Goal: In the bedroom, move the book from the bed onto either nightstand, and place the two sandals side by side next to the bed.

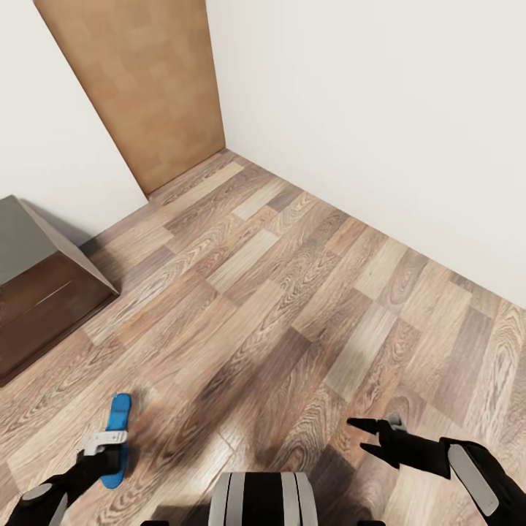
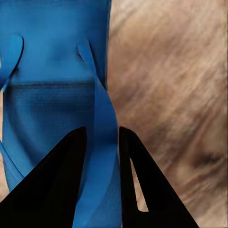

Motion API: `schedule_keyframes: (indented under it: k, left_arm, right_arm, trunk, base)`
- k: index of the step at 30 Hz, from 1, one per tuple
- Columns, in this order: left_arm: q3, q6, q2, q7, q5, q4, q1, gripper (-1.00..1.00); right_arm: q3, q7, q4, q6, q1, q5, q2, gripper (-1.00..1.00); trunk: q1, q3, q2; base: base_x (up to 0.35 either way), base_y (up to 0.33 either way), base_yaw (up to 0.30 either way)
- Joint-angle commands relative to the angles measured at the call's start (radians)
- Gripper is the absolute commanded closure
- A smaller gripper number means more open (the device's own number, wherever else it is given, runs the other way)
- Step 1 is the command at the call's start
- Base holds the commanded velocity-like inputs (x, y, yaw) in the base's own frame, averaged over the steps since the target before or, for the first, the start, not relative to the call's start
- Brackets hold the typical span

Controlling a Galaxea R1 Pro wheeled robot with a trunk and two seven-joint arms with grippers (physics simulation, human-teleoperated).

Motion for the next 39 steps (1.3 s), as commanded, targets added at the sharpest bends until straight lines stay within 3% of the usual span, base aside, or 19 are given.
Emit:
schedule_keyframes:
  k: [1, 3, 5, 7, 9, 11, 15, 17, 18, 22, 26, 29, 34, 39]
  left_arm:
    - [0.053, 0.006, 0.012, -0.08, -0.011, -0.002, 0.0, 1.0]
    - [0.14, 0.007, 0.035, -0.199, -0.013, -0.001, 0.0, 1.0]
    - [0.209, 0.007, 0.052, -0.277, -0.014, -0.001, 0.0, 1.0]
    - [0.249, 0.007, 0.062, -0.33, -0.016, 0.0, 0.001, 1.0]
    - [0.266, 0.007, 0.065, -0.383, -0.017, 0.001, 0.004, 1.0]
    - [0.274, 0.008, 0.066, -0.44, -0.017, 0.003, 0.006, 1.0]
    - [0.276, 0.008, 0.065, -0.466, -0.018, 0.004, 0.008, 1.0]
    - [0.276, 0.008, 0.064, -0.473, -0.018, 0.005, 0.009, 1.0]
    - [0.275, 0.009, 0.063, -0.475, -0.018, 0.006, 0.009, 1.0]
    - [0.276, 0.011, 0.062, -0.492, -0.016, 0.007, 0.01, 1.0]
    - [0.277, 0.012, 0.063, -0.582, -0.016, 0.01, 0.011, 1.0]
    - [0.275, 0.012, 0.059, -0.608, -0.017, 0.017, 0.011, 1.0]
    - [0.274, 0.011, 0.047, -0.617, -0.021, 0.049, 0.011, 1.0]
    - [0.273, 0.009, 0.014, -0.616, -0.039, 0.057, 0.011, 1.0]
  right_arm:
    - [-0.002, 0.004, 0.002, -0.001, 0.0, 0.004, 0.0, -1.0]
    - [-0.002, 0.004, 0.003, -0.008, 0.0, 0.005, 0.0, -1.0]
    - [-0.002, 0.004, 0.004, -0.01, 0.001, 0.005, -0.001, -1.0]
    - [-0.002, 0.004, 0.004, -0.011, 0.001, 0.005, -0.001, -1.0]
    - [-0.002, 0.004, 0.004, -0.012, 0.001, 0.005, -0.001, -1.0]
    - [-0.002, 0.004, 0.002, -0.013, 0.002, 0.005, -0.001, -1.0]
    - [-0.002, 0.005, 0.002, -0.062, 0.003, 0.007, -0.001, -1.0]
    - [-0.003, 0.007, 0.004, -0.203, 0.005, 0.008, -0.009, -1.0]
    - [-0.003, 0.007, 0.006, -0.275, 0.006, 0.008, -0.026, -1.0]
    - [-0.003, 0.008, 0.089, -0.356, 0.009, 0.01, -0.071, -1.0]
    - [-0.002, 0.011, 0.23, -0.509, 0.01, 0.031, -0.08, -1.0]
    - [-0.002, 0.035, 0.275, -0.602, 0.01, 0.067, -0.082, -1.0]
    - [-0.002, 0.074, 0.303, -0.652, 0.01, 0.158, -0.081, -1.0]
    - [-0.002, 0.079, 0.306, -0.658, 0.01, 0.178, -0.081, -1.0]
  trunk:
    - [-0.001, 0.003, 0.0]
    - [-0.001, 0.011, 0.001]
    - [-0.002, 0.019, 0.001]
    - [-0.003, 0.027, 0.001]
    - [-0.004, 0.034, 0.002]
    - [-0.005, 0.042, 0.002]
    - [-0.007, 0.058, 0.003]
    - [-0.008, 0.065, 0.004]
    - [-0.008, 0.069, 0.004]
    - [-0.01, 0.085, 0.005]
    - [-0.012, 0.1, 0.006]
    - [-0.013, 0.112, 0.007]
    - [-0.015, 0.131, 0.008]
    - [-0.018, 0.15, 0.009]
  base:
    - [0.0, 0.0, 0.0]
    - [0.0, 0.0, 0.0]
    - [0.0, 0.0, 0.0]
    - [0.0, 0.0, 0.0]
    - [0.0, 0.0, 0.0]
    - [0.0, 0.0, 0.0]
    - [0.0, 0.0, 0.0]
    - [0.0, 0.0, 0.0]
    - [0.0, 0.0, 0.0]
    - [0.0, 0.0, 0.0]
    - [0.0, 0.0, 0.0]
    - [0.0, 0.0, 0.0]
    - [0.0, 0.0, 0.0]
    - [0.0, 0.0, 0.0]
